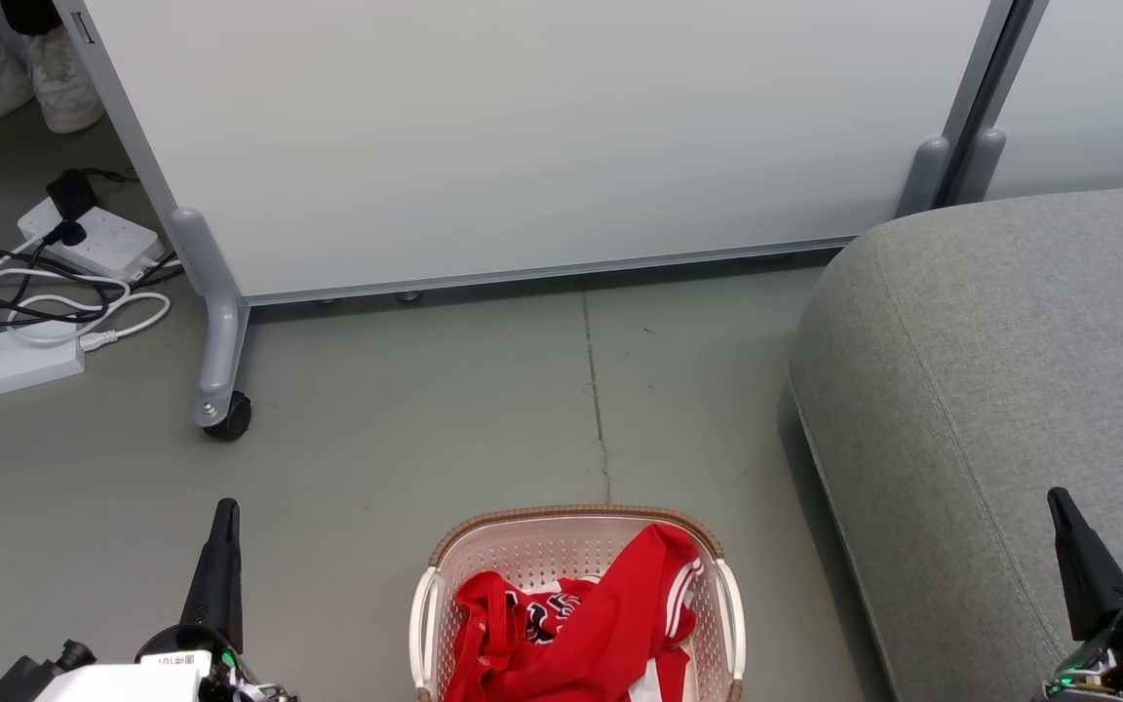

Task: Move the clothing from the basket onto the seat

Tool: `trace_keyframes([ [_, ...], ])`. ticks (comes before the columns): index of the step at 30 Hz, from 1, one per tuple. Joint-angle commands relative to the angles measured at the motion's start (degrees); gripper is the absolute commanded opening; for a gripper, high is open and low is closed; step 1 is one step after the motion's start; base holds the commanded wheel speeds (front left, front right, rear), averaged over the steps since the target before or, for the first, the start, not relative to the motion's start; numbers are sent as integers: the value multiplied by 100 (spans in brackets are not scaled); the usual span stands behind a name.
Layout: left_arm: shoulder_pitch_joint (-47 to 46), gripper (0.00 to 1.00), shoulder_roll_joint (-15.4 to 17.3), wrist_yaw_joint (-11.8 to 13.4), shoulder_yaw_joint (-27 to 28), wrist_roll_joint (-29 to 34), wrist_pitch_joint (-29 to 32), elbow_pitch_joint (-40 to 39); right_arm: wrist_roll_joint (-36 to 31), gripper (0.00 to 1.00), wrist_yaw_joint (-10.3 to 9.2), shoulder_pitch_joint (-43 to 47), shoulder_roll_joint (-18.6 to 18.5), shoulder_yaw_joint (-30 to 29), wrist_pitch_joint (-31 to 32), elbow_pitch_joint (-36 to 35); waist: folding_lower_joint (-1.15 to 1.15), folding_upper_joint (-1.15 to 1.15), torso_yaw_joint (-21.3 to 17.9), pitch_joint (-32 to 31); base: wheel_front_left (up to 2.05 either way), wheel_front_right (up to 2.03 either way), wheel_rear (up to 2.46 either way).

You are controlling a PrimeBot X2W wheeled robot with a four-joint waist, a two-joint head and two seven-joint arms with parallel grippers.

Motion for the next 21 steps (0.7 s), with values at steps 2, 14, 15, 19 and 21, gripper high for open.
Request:
trace_keyframes([
  [2, -87, 0, 16, -24, 9, -22, 7, -26, -26, 0, 15, -34, -20, -18, 15, -2, 0, 0, 0, 0, 0, 0, 0],
  [14, -88, 100, -19, 2, -59, 51, -120, 72, -106, 100, 0, -79, 44, 274, -303, 75, 0, 0, -3, -2, 0, 0, 0],
  [15, -104, 100, -17, 2, -65, 60, -135, 66, -136, 100, 0, -96, 40, 304, -340, 80, 0, 0, -3, -2, 0, 0, 0],
  [19, -165, 100, 16, 2, -98, 135, -205, 30, -256, 100, 1, -170, 25, 415, -483, 83, 0, 0, -4, 0, 0, 0, 0],
  [21, -196, 100, 54, 1, -125, 225, -260, 10, -381, 100, 2, -210, 1, 480, -552, 109, 0, 0, -3, 1, 0, 0, 0],
])
